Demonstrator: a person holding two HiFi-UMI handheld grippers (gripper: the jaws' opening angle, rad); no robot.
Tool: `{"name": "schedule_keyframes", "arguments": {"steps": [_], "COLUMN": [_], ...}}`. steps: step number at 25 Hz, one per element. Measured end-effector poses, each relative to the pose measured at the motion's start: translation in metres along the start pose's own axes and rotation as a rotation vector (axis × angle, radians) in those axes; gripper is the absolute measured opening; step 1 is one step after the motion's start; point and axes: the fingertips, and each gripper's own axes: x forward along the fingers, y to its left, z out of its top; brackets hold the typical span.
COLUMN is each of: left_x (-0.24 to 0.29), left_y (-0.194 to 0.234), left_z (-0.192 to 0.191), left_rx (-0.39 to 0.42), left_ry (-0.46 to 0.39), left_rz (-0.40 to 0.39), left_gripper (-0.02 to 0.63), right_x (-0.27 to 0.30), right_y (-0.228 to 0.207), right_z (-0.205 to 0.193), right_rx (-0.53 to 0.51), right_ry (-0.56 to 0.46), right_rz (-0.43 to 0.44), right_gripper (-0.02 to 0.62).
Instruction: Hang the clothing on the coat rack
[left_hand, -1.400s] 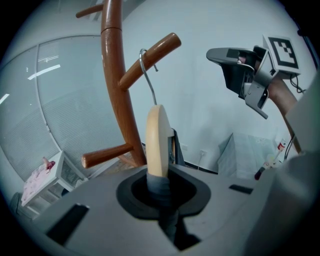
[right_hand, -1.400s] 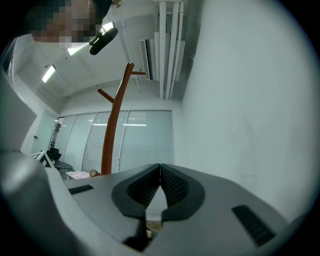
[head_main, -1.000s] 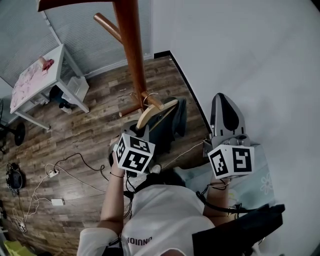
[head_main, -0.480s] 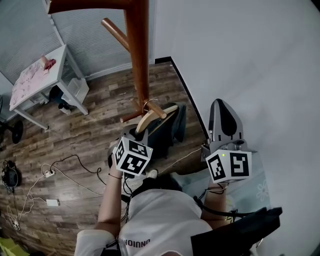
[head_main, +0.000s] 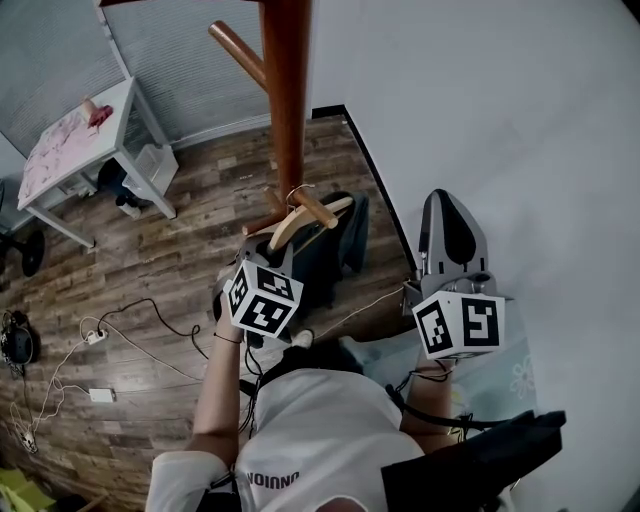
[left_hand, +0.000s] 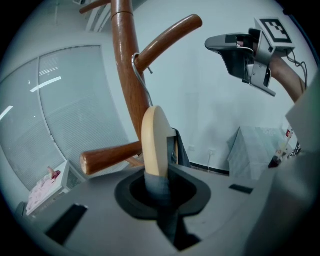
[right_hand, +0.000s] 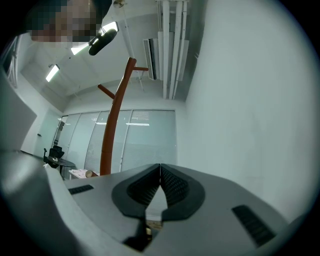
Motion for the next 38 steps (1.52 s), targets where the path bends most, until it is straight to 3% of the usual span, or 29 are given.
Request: {"name": "schedule_keyframes", "arguments": {"steps": [7,15,27,32,38], "left_x": [0.0,-0.015,-0.055,-0.078,-0.1], "left_y": [0.003,0.011,0.034,0.037,0.045], "left_z": [0.003,0.016,0.033,0.053,0.064], "left_rx": [-0.007,-0.112,-0.055,-0.072,-0.143], "left_ry": [-0.045,-0.196,-0.326,-0.393,-0.464], "left_rz": [-0.003,-0.009,0.119,0.121,0.164], "left_gripper": [0.042,0.11,0.115,0.114,0.014], "right_x": [-0.004,-0.007,0.002,0.004,0.006], "right_y": [0.002,0.006,0.025,0.029,0.034], "right_z": [0.002,0.004,0.003,0.002,0.0], "right_rx": [-0.006,-0.006,-0.009,-0.006,-0.001], "right_ry": [0.003,0.002,0.007,0.01,0.01], "right_rz": [-0.006,-0.011,0.048,0.057,0.074], "right_gripper": [0.021,0.02,0.02,0.02,0.02]}}
